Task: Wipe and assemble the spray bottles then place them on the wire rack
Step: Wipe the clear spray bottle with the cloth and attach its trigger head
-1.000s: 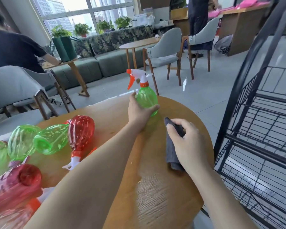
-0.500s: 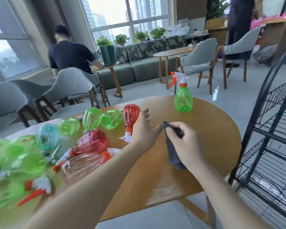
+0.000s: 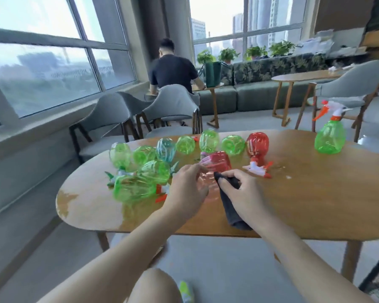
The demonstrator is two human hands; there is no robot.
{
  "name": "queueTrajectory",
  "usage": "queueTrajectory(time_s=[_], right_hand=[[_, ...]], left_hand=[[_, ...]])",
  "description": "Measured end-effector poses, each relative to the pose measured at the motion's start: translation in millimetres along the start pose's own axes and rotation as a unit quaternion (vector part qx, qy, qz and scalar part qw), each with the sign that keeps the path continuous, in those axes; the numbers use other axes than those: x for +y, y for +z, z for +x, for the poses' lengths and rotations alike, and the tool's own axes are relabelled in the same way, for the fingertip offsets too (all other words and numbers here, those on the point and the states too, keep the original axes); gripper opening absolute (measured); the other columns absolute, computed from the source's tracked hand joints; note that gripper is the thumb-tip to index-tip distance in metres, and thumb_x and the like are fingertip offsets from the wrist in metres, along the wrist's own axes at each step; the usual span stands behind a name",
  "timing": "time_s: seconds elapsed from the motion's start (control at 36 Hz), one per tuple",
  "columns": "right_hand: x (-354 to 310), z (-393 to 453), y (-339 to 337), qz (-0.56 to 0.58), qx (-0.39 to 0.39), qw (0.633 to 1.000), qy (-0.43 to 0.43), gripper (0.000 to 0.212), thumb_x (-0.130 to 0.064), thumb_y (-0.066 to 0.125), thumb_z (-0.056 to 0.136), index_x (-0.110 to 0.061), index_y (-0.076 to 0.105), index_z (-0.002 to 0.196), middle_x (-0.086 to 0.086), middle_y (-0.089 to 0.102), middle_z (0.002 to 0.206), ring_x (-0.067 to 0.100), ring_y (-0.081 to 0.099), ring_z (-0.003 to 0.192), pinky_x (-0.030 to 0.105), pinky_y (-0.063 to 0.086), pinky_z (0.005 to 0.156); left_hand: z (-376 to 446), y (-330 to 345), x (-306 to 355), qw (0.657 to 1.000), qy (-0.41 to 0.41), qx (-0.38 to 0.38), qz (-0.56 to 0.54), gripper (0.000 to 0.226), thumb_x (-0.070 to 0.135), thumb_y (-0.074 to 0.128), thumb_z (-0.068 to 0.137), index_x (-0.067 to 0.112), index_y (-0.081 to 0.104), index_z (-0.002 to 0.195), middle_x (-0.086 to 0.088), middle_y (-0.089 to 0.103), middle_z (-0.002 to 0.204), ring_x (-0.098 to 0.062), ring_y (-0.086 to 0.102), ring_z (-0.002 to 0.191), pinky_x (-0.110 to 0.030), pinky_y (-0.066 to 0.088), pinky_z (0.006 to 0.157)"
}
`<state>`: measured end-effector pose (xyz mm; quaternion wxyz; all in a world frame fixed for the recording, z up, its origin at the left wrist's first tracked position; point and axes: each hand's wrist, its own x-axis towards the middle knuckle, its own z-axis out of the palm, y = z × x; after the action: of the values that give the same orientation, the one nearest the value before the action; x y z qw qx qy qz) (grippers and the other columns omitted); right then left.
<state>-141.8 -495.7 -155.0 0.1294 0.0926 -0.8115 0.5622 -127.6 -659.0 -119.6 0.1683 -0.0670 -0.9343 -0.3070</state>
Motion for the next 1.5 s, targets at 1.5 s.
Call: queueTrajectory(time_s=[1.5], right_hand=[[74.4, 23.5, -111.6, -0.144, 0.251, 0.939, -0.188, 0.027, -0.021, 0.063, 0.101, -0.01, 0.075, 0.123, 0.003, 0.058, 0.108, 0.006, 0.058, 0.091, 0.006, 0.044, 0.082]], left_hand=[[40.2, 145.5, 60.5, 0.719, -0.11, -0.202, -0.656, 0.094, 0.025, 0.092, 0.06, 0.013, 0.049, 0.142, -0.012, 0.072, 0.126, -0.029, 0.072, 0.109, -0.044, 0.059, 0.082]])
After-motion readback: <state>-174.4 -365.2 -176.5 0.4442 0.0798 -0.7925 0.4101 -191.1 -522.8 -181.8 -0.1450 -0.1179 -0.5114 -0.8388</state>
